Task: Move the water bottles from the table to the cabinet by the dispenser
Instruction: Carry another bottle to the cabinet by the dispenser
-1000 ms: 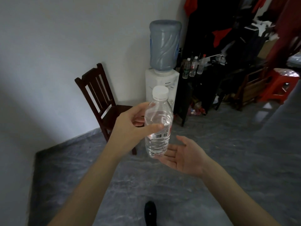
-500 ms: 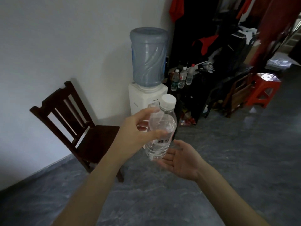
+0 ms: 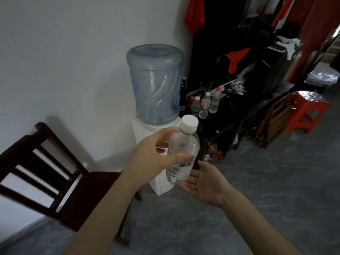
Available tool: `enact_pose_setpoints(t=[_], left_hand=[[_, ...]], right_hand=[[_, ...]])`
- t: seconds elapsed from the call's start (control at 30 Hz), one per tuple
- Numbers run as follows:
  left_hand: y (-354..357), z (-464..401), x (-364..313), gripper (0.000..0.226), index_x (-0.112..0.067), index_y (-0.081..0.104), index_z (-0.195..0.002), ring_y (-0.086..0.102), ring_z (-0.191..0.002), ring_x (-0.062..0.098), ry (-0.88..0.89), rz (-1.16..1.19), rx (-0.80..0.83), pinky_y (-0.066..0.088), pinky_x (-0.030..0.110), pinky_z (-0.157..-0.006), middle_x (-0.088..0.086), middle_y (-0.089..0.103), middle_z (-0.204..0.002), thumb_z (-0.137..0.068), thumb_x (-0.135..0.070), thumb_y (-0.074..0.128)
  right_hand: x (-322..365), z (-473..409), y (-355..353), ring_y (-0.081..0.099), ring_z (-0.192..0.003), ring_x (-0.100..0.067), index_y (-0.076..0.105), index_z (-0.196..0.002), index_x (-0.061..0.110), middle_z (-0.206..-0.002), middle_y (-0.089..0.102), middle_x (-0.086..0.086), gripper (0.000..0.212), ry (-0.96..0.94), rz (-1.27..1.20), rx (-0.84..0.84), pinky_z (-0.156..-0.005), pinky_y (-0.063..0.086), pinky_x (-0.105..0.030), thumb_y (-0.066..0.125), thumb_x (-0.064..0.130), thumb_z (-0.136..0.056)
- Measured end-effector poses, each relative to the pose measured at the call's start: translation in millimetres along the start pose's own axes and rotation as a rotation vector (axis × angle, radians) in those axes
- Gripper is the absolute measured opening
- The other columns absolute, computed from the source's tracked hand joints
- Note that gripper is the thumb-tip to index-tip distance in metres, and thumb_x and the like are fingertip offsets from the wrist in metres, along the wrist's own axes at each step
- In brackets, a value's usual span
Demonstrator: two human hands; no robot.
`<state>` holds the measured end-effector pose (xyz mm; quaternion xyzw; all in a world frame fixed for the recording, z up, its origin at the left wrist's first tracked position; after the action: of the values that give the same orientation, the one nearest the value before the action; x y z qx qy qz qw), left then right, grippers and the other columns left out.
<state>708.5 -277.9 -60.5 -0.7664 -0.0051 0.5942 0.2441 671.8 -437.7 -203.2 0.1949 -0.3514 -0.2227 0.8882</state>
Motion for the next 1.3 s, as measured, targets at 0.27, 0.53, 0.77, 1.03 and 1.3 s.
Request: enact_pose_setpoints(t=[0.27,0.53,0.77,1.03,1.3], left_hand=[[19.8,-98.9,38.5,0.064,-0.045,0.06,-0.128,0.064,-0.113,-0.004,-0.067,-0.04,0.033,0.054,0.038,-0.101,-0.024,0.07,-0.119,-0.073,-0.035,0.09],[50.2,-230.1,87.1,0.062,-0.056,0.056,-0.118,0.06,-0.111,-0.014,-0.099,-0.049,0.15,0.047,0.012,-0.091,-0.033,0.067,-0.115,-0.072,-0.035,0.091],[79.6,-343.6,122.1,0.062,-0.05,0.056,-0.121,0.059,-0.11,-0.015,-0.133,-0.036,0.313,0.047,0.006,-0.087,-0.034,0.064,-0.116,-0.073,-0.029,0.09],[137.7,-423.0,174.5,0.064,-0.049,0.057,-0.121,0.062,-0.108,-0.012,-0.189,-0.037,0.412,0.052,0.014,-0.087,-0.03,0.067,-0.115,-0.071,-0.026,0.089],[185.7,-470.4,242.3,0.068,-0.041,0.055,-0.129,0.059,-0.112,-0.01,-0.251,-0.123,0.345,0.052,0.015,-0.091,-0.024,0.066,-0.12,-0.071,-0.031,0.09]], right_hand=[[80.4,-74.7,-24.5,0.058,-0.122,-0.038,0.054,-0.134,-0.005,-0.127,0.064,-0.026,0.063,0.012,0.007,-0.068,-0.087,0.052,-0.041,0.036,0.046,-0.102],[160.7,-166.3,-60.9,0.061,-0.114,-0.036,0.061,-0.124,-0.006,-0.117,0.069,-0.025,0.06,0.036,-0.033,-0.153,-0.086,0.051,-0.041,0.037,0.045,-0.101],[236.0,-237.6,-85.4,0.063,-0.115,-0.035,0.063,-0.123,0.001,-0.113,0.072,-0.022,0.053,0.011,-0.096,-0.213,-0.098,0.048,-0.042,0.036,0.042,-0.103],[265.5,-298.3,-148.9,0.064,-0.103,-0.034,0.064,-0.119,-0.001,-0.099,0.075,-0.021,0.053,0.06,-0.238,-0.345,-0.087,0.051,-0.039,0.038,0.041,-0.102],[299.3,-386.3,-203.3,0.063,-0.101,-0.032,0.06,-0.124,0.002,-0.113,0.068,-0.021,0.05,0.172,-0.215,-0.4,-0.084,0.05,-0.04,0.038,0.042,-0.102]])
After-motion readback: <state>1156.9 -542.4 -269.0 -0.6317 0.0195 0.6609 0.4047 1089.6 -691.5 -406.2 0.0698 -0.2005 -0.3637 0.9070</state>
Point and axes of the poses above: each hand's wrist, its own z-axis away from the middle knuckle, its own y-axis out of the palm, x = y × z, the point moved 6 cm from there along -z, towards the middle knuckle
